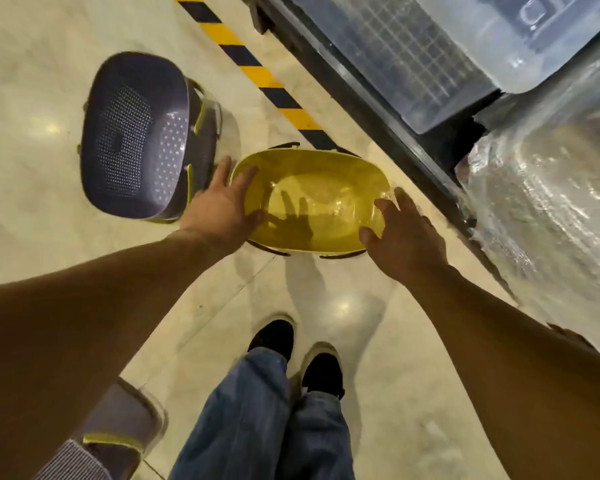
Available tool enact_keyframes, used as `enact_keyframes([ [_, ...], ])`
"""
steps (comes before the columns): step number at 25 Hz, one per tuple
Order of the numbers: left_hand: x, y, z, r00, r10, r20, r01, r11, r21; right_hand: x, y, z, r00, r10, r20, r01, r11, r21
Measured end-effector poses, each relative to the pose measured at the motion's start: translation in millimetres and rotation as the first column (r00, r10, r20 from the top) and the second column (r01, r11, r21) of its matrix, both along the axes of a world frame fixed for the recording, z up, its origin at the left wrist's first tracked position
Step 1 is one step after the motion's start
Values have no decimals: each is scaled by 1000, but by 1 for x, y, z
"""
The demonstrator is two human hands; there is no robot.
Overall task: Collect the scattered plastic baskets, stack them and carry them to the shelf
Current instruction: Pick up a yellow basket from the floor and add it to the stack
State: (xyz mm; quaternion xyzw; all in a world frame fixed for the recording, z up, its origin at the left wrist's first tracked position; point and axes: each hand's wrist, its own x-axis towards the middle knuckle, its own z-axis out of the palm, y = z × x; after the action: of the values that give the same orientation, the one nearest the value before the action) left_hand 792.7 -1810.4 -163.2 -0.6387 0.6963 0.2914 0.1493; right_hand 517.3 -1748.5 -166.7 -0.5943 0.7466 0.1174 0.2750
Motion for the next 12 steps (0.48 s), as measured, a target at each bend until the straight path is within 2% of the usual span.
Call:
enact_keyframes([
  [6,8,-4,-53,999,-25,-37,27,998,53,-3,3,-60,993,43,112,-45,999,9],
  [9,14,-2,-68,999,-10,-48,11,999,30,-5,4,-74,996,-38,77,43,997,-70],
  [12,22,5,-80,997,0,-81,1,1000,19,-5,17,-82,996,-32,88,47,983,-176],
])
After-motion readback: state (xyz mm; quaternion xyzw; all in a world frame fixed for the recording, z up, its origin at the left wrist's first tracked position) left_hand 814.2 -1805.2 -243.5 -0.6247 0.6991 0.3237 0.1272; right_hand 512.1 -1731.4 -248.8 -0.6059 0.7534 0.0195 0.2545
